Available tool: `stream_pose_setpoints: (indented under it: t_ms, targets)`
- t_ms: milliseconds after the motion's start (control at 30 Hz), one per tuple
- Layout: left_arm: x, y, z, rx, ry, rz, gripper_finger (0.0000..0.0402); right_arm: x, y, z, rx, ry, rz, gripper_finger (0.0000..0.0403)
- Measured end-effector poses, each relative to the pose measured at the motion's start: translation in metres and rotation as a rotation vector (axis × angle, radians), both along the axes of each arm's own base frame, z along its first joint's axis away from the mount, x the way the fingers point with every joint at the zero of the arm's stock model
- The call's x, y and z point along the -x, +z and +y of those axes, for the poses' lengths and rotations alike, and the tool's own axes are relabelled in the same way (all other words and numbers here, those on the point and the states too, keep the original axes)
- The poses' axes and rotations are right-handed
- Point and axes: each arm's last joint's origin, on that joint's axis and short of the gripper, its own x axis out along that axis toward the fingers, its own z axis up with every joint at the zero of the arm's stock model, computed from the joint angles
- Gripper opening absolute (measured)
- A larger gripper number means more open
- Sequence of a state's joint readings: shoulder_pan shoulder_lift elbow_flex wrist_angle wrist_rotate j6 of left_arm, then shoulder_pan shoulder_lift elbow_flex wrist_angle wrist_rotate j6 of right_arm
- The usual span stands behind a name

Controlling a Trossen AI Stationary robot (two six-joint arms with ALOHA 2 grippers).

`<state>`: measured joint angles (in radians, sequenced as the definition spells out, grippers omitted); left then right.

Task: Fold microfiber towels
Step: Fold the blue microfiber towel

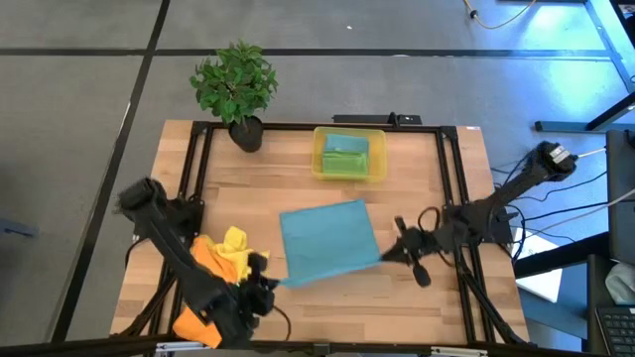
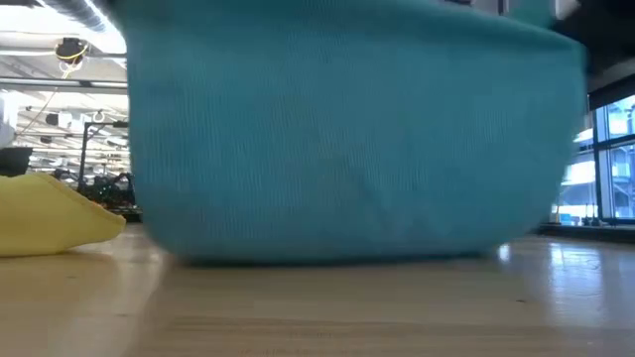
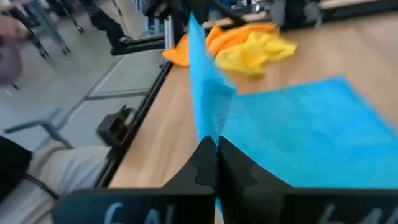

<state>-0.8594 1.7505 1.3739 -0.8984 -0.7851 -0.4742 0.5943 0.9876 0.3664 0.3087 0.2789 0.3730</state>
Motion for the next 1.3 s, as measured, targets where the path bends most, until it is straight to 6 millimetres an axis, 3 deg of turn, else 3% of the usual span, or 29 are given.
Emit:
stream_pose_setpoints:
  t_ms: [133,233,500,667,1133,1300]
  targets:
    - [-0.005,-0.036,-0.019,0.013,0.022,0.033,0.0,0.014,-0.035,0.018,-0.034,0.019,0.009,0.0002]
    - [-0.01,-0.048,-0.028,0.065,0.008,0.05,0.0,0.018,-0.05,0.031,-0.032,0.052,0.035,0.0002]
    - [-0.013,-0.05,-0.037,0.174,-0.027,0.066,0.0,0.0,-0.062,0.073,0.062,0.175,0.096,0.0004]
    - [-0.021,-0.047,-0.044,0.336,-0.069,0.066,0.0,-0.012,-0.065,0.089,0.06,0.235,0.122,0.0004]
    - [-0.032,-0.046,-0.036,0.268,-0.111,0.066,0.0,-0.014,-0.07,0.093,0.049,0.258,0.188,0.0006]
    - [-0.035,-0.046,-0.033,0.279,-0.105,0.075,0.0,-0.012,-0.074,0.091,-0.002,0.2,0.245,0.0027]
